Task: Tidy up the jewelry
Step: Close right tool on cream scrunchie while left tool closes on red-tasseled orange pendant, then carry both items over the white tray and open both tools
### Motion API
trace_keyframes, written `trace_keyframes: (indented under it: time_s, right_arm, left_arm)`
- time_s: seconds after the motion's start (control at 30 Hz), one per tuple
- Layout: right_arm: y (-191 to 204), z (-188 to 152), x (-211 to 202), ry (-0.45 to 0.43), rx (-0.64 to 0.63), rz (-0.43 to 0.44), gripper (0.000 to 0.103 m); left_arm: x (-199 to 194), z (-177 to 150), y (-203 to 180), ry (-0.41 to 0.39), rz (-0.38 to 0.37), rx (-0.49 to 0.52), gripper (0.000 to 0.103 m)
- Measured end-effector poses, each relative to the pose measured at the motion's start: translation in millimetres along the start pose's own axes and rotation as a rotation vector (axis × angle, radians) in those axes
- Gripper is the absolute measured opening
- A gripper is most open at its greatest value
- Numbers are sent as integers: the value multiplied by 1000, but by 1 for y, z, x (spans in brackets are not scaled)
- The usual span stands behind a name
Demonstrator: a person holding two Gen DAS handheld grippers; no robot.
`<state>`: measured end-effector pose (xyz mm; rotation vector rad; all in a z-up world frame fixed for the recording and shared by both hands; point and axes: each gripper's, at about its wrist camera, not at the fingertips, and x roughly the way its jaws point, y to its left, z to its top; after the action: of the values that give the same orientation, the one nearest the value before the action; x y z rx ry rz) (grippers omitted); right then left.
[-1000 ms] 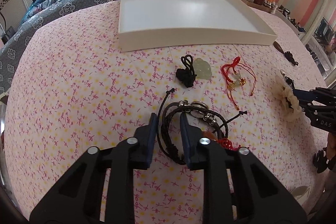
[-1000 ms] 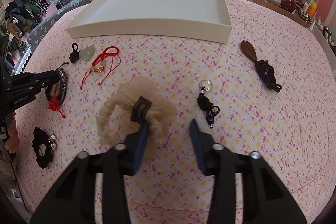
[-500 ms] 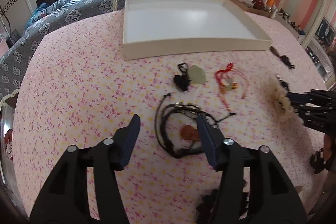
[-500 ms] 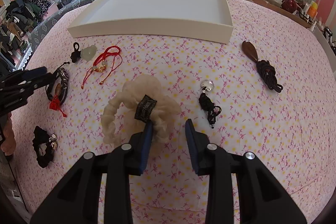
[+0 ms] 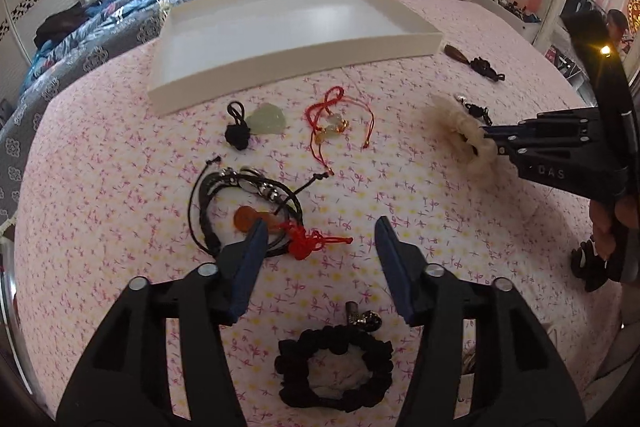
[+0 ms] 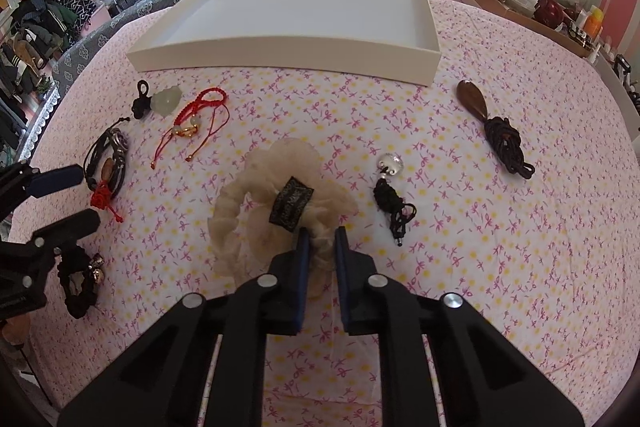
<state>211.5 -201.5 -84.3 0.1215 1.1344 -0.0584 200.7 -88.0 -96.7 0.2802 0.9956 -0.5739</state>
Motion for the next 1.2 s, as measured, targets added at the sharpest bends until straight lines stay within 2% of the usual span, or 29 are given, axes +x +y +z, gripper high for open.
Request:
trace_keyframes:
  time_s: [0.03,0.17,0.23,0.3,0.5,0.83,1.07,1.2]
  right_arm:
    - [-1,0,0,0,1,0,12]
    - [-2,0,0,-2,4,-1,11]
    - [-2,0,0,-4,4,-3,11]
    - [-3,1,-2,-11,7,-6,10]
    - [-8,1,-12,-40,26,-4,8]
    - [-13,9,-43,-117,38,28,8]
    - [-22,23,-67,-158,37,33,8]
    - [-26,42,-84,-206,9,8,8]
  left_arm:
    - [2,0,-1,7,-2,-1,39]
    - [9,-2,3,26,-3,-17,30]
    - [12,-2,5,34,-5,-26,16]
    - [13,-3,7,40,-11,-33,7]
    - [4,-1,11,11,-18,-57,5]
    - [-40,17,25,-97,-6,-91,4]
    - [-72,43,45,-158,1,-129,4]
    - [-83,66,55,-183,23,-126,4]
